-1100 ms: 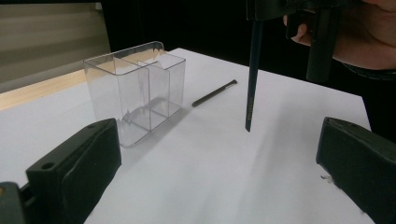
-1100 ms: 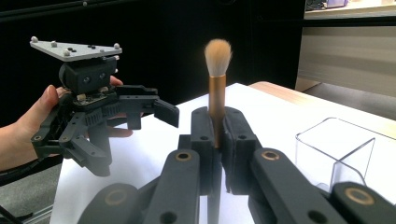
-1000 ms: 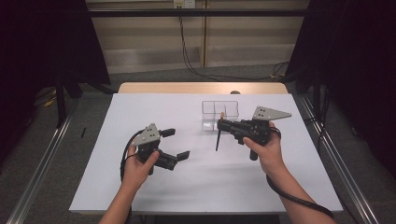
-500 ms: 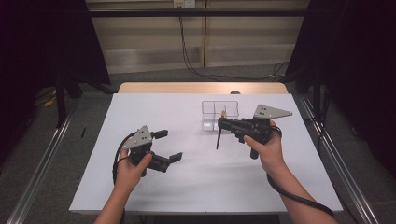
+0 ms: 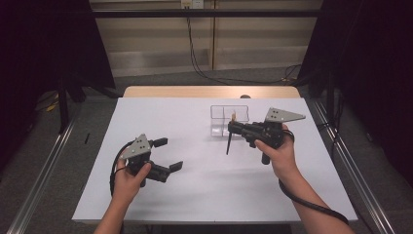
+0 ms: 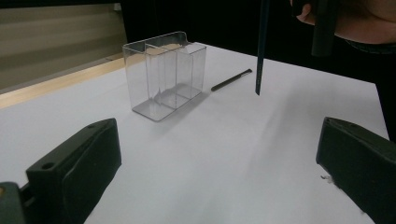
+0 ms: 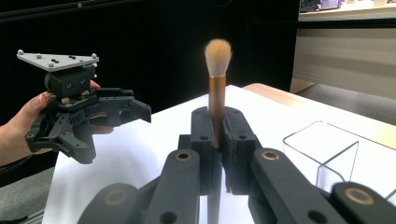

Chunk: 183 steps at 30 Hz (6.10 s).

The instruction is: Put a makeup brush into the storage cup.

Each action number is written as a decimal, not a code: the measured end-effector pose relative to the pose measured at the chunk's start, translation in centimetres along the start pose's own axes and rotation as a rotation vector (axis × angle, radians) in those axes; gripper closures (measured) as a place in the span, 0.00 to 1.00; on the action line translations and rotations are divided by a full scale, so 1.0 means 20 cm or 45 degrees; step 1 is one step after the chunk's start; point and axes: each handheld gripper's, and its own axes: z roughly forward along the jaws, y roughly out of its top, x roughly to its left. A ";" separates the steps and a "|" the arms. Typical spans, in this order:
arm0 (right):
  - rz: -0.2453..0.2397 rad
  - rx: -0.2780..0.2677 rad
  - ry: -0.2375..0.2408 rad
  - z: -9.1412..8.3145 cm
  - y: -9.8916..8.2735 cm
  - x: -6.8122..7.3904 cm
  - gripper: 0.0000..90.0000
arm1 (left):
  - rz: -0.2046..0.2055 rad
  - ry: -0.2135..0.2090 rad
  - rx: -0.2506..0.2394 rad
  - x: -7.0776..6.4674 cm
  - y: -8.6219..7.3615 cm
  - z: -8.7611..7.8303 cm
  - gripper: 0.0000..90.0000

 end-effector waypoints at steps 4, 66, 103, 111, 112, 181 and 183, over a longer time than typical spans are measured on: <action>-0.002 0.000 0.000 0.00 0.00 0.00 0.94 | 0.005 0.007 -0.005 0.01 -0.01 -0.02 0.00; -0.051 -0.005 -0.106 0.04 0.17 -0.15 0.94 | 0.019 0.086 -0.016 0.02 -0.14 -0.25 0.00; -0.084 -0.037 -0.222 0.13 0.31 -0.28 0.94 | 0.025 0.061 0.002 0.01 -0.14 -0.25 0.00; -0.095 -0.015 -0.257 0.14 0.31 -0.30 0.94 | 0.025 0.062 0.001 0.01 -0.15 -0.25 0.00; -0.093 -0.017 -0.261 0.14 0.30 -0.31 0.94 | 0.026 0.062 0.000 0.01 -0.15 -0.25 0.00; -0.089 -0.009 -0.259 0.32 0.14 -0.34 0.93 | 0.054 0.043 0.028 0.00 -0.15 -0.23 0.00; -0.081 -0.007 -0.254 0.32 0.14 -0.34 0.93 | 0.053 0.044 0.027 0.00 -0.15 -0.23 0.00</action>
